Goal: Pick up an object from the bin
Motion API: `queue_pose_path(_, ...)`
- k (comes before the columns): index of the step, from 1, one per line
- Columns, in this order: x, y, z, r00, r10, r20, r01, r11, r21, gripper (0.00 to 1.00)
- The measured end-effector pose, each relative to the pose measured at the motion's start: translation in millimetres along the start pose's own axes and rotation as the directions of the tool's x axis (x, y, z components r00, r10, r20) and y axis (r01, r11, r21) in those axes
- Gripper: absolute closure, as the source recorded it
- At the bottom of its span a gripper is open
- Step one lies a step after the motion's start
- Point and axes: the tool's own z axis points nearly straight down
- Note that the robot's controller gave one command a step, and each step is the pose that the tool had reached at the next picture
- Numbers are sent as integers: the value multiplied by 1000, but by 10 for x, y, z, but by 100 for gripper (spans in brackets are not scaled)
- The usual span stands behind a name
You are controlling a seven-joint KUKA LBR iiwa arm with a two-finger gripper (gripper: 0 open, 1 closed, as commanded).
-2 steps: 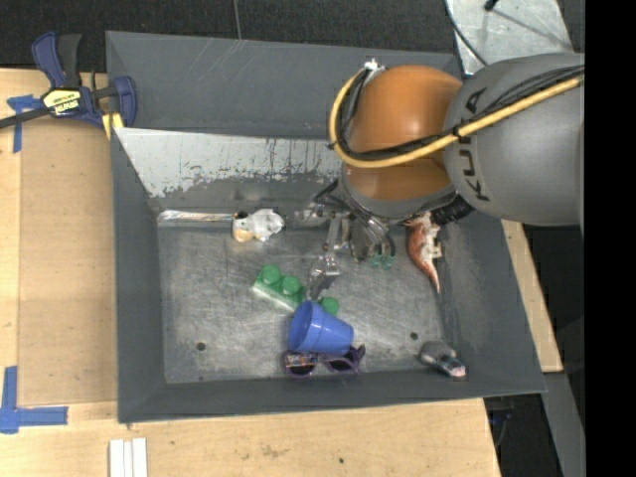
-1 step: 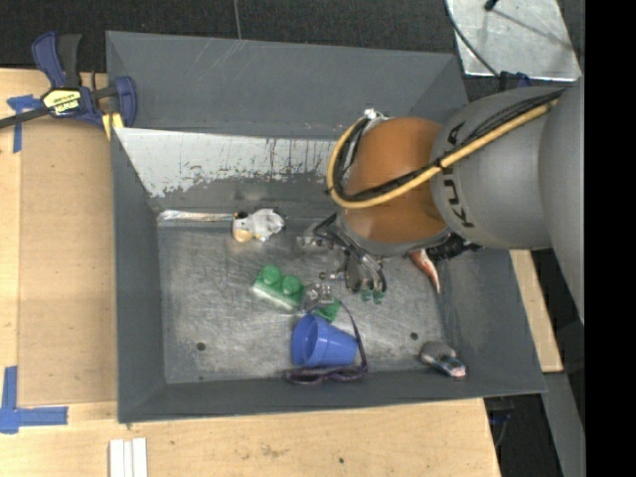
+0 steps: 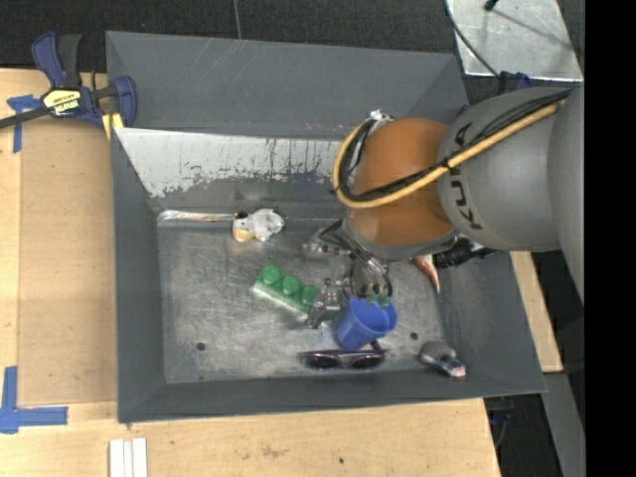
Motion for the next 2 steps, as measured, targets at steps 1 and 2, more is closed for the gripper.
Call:
queue_pose_path(1,-183,80,-6,981,196,4,-196,981,-1,0)
queue_pose_path(2,-161,242,412,986,168,2,-168,986,0,0)
